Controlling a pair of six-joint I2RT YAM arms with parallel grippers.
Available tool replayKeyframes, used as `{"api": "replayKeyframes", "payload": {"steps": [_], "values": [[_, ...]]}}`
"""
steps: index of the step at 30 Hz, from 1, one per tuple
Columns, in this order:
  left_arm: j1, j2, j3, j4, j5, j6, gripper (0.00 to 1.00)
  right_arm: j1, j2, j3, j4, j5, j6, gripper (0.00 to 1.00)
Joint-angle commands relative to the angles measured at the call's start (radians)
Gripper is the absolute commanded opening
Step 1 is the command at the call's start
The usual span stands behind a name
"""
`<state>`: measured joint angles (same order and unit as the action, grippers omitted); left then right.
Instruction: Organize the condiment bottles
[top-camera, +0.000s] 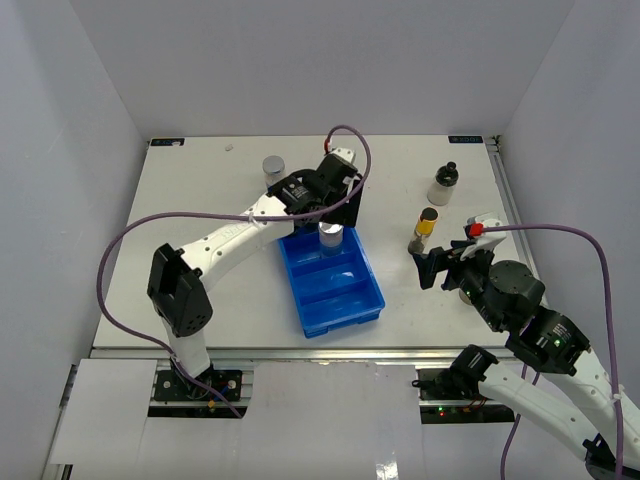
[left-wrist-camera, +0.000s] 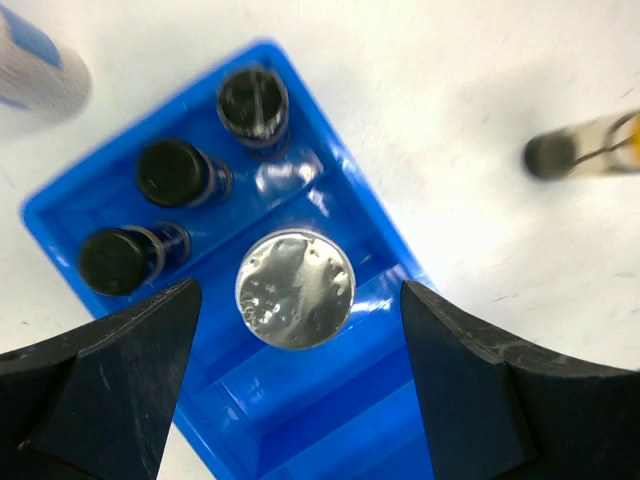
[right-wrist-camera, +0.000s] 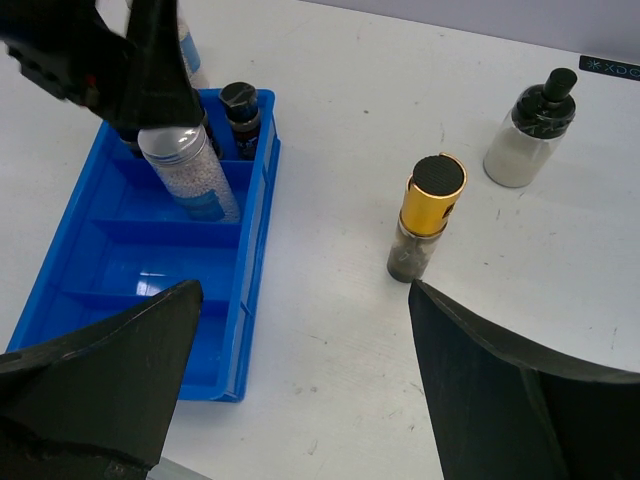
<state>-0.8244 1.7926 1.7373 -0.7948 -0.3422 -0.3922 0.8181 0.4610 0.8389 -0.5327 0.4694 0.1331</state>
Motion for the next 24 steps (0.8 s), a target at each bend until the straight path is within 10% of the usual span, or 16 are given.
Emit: {"api": "replayKeyframes", "payload": {"steps": [1, 9, 24], "values": [[0.087, -0.096, 0.180, -0.095, -0.060, 0.012, 0.91, -0.004, -0.004, -0.012, 0.033, 0.013, -0.006, 0.90], [0.353, -0.046, 0.131, 0.013, -0.031, 0.016, 0.95, -0.004, 0.010, -0.008, 0.041, 0.006, -0.007, 0.90], [0.478, 0.195, 0.214, 0.146, 0.124, 0.070, 0.94, -0.004, 0.015, -0.060, 0.080, 0.010, -0.038, 0.90]]}}
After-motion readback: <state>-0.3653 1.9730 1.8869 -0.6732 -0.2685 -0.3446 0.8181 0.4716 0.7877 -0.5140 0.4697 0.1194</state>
